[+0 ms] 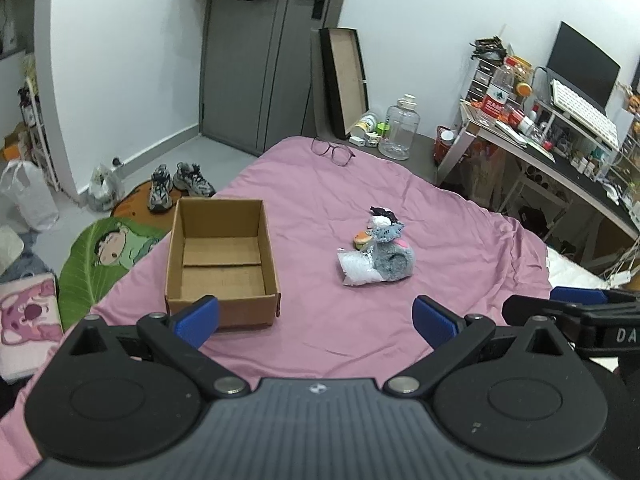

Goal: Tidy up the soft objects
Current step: 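Move the right tool toward the grey plush toy and lower over it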

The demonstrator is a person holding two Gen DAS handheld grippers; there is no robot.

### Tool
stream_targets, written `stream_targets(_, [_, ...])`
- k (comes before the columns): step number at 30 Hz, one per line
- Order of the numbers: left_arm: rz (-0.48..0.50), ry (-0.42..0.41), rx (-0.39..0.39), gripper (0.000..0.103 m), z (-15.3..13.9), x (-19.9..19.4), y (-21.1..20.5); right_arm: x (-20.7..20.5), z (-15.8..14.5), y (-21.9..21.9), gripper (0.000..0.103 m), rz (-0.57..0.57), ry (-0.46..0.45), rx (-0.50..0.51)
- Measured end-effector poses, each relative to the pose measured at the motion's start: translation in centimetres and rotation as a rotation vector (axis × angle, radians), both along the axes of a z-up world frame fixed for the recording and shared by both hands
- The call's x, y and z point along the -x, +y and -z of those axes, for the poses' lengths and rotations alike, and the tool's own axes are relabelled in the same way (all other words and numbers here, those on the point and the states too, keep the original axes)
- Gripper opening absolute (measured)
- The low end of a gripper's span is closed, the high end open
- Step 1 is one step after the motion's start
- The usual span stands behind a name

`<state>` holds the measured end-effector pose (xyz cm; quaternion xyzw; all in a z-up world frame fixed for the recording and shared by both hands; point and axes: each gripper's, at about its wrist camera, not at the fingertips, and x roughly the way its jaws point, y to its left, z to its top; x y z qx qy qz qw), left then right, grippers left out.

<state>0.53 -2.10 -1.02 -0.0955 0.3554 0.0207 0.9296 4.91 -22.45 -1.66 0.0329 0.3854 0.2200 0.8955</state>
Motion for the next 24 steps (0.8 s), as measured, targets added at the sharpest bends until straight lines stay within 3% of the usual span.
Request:
stream_targets(11, [0.073,0.022,-0.039,0.102,0.1,-2.5,-0.1,-3.2,2.1,-1.4,0.103,0.008,0.056,-0.001])
stream_targets(24, [0.095,0.042,0.004,0.102,1.9,-8.2,1.6,-7.8,5.0,-3.1,0.103,0.024,0.064,-0.013])
